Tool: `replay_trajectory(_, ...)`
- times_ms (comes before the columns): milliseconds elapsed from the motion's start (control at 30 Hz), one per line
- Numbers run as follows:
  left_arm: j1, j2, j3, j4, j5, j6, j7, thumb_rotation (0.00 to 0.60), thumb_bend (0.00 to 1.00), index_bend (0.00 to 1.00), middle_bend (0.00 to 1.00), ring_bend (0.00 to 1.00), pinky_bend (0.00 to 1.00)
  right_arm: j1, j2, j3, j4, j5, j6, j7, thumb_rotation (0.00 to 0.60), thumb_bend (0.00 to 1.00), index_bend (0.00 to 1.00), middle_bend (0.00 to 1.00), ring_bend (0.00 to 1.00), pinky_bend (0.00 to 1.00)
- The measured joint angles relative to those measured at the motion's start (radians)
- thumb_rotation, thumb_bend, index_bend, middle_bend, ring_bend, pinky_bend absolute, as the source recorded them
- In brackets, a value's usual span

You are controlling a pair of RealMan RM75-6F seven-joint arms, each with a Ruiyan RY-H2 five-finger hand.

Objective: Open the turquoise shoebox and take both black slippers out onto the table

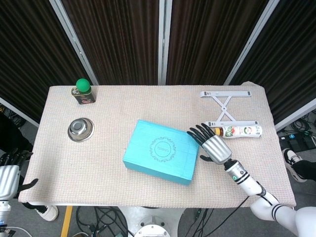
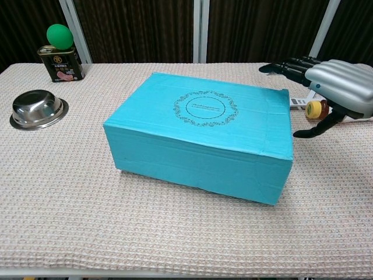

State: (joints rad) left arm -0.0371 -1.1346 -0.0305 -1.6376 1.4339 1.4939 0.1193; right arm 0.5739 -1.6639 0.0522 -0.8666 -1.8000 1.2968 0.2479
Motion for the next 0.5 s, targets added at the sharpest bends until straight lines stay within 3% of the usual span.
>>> replay_trajectory(67,-0.001,0.002,0.001,-0.001,-0.003,-0.007,-0.005,0.600,0.00,0.25,0.21,0.08,0.15,0.003,-0.032,-0.006,0.052,-0.009,0.034,0.017,0.600,0.05,0.10,0.15,0.00,0.00)
replay_trajectory(167,-0.004,0.007,0.002,-0.008,-0.010,-0.024,-0.008,0.600,0.00,0.25,0.21,0.08,0.15,0.008,-0.078,-0.018,0.141,-0.026,0.091,0.045,0.600,0.24,0.31,0.22,0.00,0.00)
replay_trajectory(233,-0.006,0.011,0.004,-0.012,-0.012,-0.029,-0.008,0.600,0.00,0.25,0.21,0.08,0.15,0.011,-0.107,-0.026,0.205,-0.035,0.130,0.067,0.600,0.34,0.39,0.28,0.00,0.00)
replay_trajectory(367,-0.007,0.013,0.004,-0.012,-0.015,-0.033,-0.012,0.600,0.00,0.25,0.21,0.08,0.15,0.014,-0.148,-0.033,0.290,-0.030,0.167,0.140,0.600,0.48,0.43,0.36,0.00,0.00)
replay_trajectory(500,-0.009,0.014,0.004,-0.012,-0.021,-0.043,-0.014,0.600,0.00,0.25,0.21,0.08,0.15,0.013,-0.160,-0.030,0.286,0.003,0.163,0.261,0.600,0.52,0.45,0.38,0.00,0.00)
